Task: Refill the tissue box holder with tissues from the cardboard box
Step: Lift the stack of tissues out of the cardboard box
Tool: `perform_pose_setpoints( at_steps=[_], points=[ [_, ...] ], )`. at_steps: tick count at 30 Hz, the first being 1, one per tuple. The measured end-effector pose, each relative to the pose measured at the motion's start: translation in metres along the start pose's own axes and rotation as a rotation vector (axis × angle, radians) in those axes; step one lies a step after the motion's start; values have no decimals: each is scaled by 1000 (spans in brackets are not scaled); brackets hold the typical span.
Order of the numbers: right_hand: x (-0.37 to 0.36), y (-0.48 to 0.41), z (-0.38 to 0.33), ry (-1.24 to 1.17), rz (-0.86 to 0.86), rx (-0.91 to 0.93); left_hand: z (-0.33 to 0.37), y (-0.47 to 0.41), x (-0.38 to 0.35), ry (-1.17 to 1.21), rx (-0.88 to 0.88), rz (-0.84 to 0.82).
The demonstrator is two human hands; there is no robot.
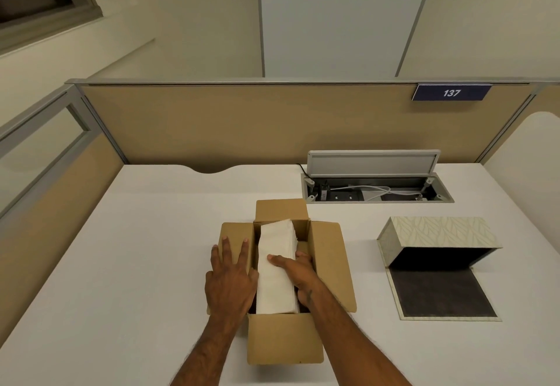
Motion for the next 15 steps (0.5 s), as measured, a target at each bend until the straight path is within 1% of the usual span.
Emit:
perform_pose_setpoints(
  at_steps=[4,6,8,9,10,11,13,15],
  points=[
    [-2,19,-12,-54,-16,47,-2,-1,3,9,9,0],
    [-3,32,-19,-95,-33,66,-4,-2,5,54,28,-9],
    [-3,46,-28,-131,-47,81,-7,-5,14,110,23,39],
    [-3,53,-33,-147,-52,89,-9,-5,21,177,56,54],
    [-2,59,-39,-164,-60,100,-11,-6,25,294,106,49],
    [-2,66,-46,-187,-73,114,-11,-6,29,467,160,55],
    [0,79,-58,-242,-95,139,-1,-3,44,917,283,25],
    [4,94,-70,-294,-102,157,22,5,70,1348,393,42]
  ],
)
Point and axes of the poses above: each hand's wrist, its own y-axis away from the middle knuckle, its own x-axis out of the back of the hand, z = x × y, the point moved 6 cm from there along -y, towards the middle knuckle, and after that the axes turned 13 degrees about -x, right-handed, at the moved point
